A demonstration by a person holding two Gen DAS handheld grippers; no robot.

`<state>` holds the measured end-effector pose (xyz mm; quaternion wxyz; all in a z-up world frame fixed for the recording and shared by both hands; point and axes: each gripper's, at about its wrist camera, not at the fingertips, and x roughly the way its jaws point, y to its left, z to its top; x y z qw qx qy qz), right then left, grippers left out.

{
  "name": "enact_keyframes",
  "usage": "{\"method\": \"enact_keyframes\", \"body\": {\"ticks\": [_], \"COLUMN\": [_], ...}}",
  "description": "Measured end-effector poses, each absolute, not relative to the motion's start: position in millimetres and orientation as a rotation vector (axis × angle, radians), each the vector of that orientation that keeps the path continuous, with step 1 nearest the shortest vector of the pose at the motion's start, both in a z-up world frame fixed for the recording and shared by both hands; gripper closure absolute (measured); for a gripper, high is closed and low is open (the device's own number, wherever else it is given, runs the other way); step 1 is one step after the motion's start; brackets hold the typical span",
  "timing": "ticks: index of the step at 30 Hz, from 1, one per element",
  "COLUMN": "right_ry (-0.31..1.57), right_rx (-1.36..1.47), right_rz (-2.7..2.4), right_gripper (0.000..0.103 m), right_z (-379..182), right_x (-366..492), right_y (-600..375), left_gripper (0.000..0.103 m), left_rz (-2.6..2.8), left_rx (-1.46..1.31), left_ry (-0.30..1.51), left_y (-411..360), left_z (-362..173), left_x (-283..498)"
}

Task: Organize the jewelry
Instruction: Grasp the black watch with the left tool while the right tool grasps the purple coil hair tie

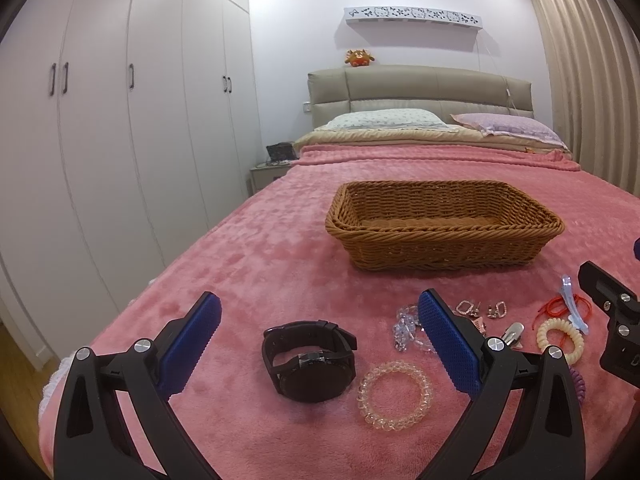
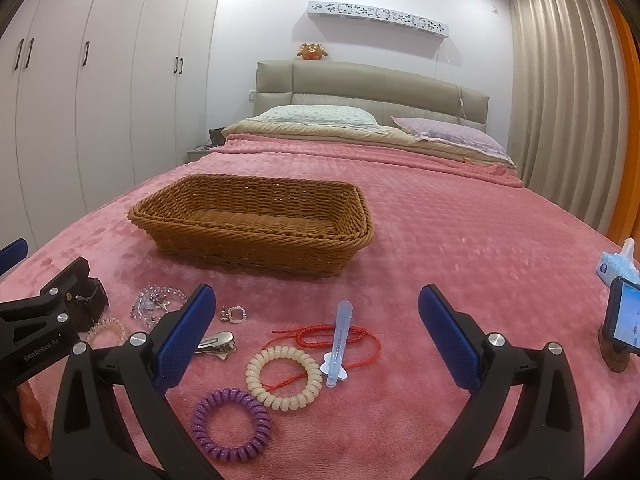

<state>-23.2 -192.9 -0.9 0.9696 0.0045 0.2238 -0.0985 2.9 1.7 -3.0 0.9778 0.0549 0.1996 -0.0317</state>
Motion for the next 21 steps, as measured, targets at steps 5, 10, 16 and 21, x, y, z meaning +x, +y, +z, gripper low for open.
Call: {"method": "enact_keyframes", "body": {"ticks": [5,10,16,21], "right_ry": [0.479,0.57,0.664,0.746], "right_rx": [0.027,0.057,0.058,0.067], "right_rz": [-0.174,-0.131,-0.06,-0.008], "right_gripper": [0.012,0.024,0.031,0.048], "right_z": [2,2,-12,-27], "right_x": [-20,-19,-40,-51], "right_y": [-198,-204,-191,-181], "left_gripper": [0.008,0.018,0.032,0.045], "left_rz": [-0.15,-0.184,-0.249,-0.324], "left_rx": [0.041,-0.043,-0.131,-0.149], "left_ry": [0.464,0.557,0.7,0.818], "left_y": [26,69,108,99], "left_z": [9,22,9,-12], "left_x": [8,19,40,58]}}
